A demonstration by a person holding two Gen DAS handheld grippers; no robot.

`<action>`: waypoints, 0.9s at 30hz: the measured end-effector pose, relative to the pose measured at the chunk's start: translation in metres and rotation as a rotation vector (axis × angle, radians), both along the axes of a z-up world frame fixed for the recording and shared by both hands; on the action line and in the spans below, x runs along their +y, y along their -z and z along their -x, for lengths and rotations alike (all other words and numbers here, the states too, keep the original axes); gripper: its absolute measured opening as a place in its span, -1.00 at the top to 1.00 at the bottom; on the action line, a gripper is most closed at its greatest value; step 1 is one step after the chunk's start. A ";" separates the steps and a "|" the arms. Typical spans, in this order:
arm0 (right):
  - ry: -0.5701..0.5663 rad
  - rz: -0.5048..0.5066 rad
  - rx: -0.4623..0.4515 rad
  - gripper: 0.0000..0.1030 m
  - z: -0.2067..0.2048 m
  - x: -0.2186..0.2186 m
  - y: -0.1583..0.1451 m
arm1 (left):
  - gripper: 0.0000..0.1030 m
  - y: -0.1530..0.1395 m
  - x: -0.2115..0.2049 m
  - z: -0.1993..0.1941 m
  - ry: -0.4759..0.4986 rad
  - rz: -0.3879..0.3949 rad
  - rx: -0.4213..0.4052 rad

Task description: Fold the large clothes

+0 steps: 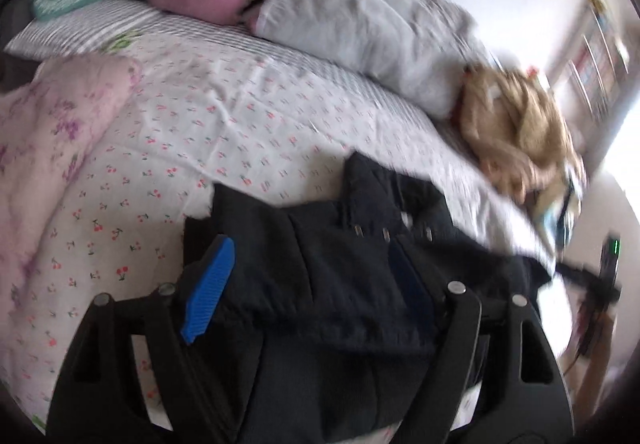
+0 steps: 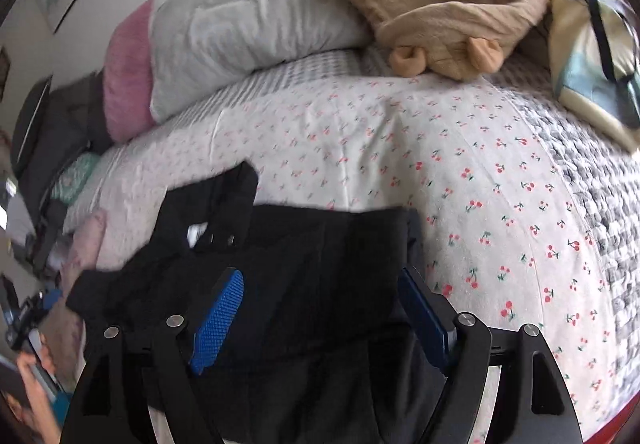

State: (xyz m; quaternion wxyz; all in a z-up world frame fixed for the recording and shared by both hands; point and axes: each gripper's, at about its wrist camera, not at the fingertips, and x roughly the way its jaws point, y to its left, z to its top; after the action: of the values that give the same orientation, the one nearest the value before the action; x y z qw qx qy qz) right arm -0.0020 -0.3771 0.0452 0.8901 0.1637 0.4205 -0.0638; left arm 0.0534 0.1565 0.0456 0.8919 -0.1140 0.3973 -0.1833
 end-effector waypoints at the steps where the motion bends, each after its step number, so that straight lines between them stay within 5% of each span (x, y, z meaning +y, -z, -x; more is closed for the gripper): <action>1: -0.039 0.030 0.033 -0.57 0.002 0.010 0.003 | -0.54 0.002 -0.011 0.007 0.066 -0.044 -0.004; 8: -0.218 0.264 0.269 -0.57 -0.001 0.079 0.052 | -0.54 0.037 -0.069 0.033 0.420 -0.243 0.096; 12: -0.294 0.281 0.361 -0.57 -0.013 0.106 0.084 | -0.54 0.054 -0.085 0.033 0.467 -0.321 0.137; 19: -0.256 0.301 0.364 -0.57 -0.054 0.122 0.103 | -0.54 0.077 -0.088 -0.007 0.341 -0.320 0.213; 27: -0.033 0.221 0.039 -0.56 -0.106 0.092 0.060 | -0.54 0.046 -0.081 -0.059 0.078 -0.114 0.031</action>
State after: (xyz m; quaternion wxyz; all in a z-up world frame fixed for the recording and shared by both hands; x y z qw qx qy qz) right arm 0.1037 -0.2850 -0.0151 0.8952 0.0560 0.4310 -0.0982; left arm 0.1127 0.0751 0.0001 0.8830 -0.0504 0.4247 -0.1933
